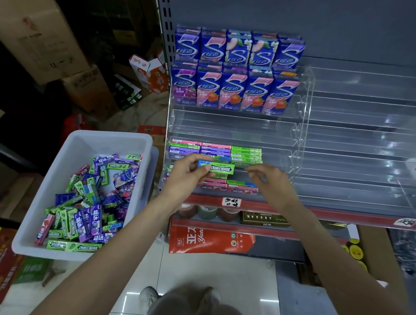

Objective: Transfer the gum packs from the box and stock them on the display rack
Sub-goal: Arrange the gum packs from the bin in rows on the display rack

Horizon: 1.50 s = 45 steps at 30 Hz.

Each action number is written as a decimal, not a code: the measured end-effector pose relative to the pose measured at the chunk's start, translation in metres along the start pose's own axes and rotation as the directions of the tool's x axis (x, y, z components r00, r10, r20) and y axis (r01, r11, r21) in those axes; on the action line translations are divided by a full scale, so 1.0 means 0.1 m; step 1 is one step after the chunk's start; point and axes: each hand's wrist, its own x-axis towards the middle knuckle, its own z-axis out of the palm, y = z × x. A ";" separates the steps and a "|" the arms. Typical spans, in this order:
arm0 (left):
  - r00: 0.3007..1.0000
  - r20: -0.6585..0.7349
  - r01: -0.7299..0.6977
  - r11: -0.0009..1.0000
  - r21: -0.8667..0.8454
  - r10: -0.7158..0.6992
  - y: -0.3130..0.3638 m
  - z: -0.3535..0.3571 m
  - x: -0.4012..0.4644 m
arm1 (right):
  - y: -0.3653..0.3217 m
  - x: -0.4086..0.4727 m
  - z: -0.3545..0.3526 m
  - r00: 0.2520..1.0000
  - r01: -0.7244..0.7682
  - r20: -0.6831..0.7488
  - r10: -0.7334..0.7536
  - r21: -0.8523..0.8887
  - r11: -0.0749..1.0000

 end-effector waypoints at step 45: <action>0.844 0.521 -0.533 0.097 0.840 0.125 -0.36 0.37 0.30 | 0.33 -0.02 0.19 0.998 0.035 -0.038 -0.039 -0.100 0.994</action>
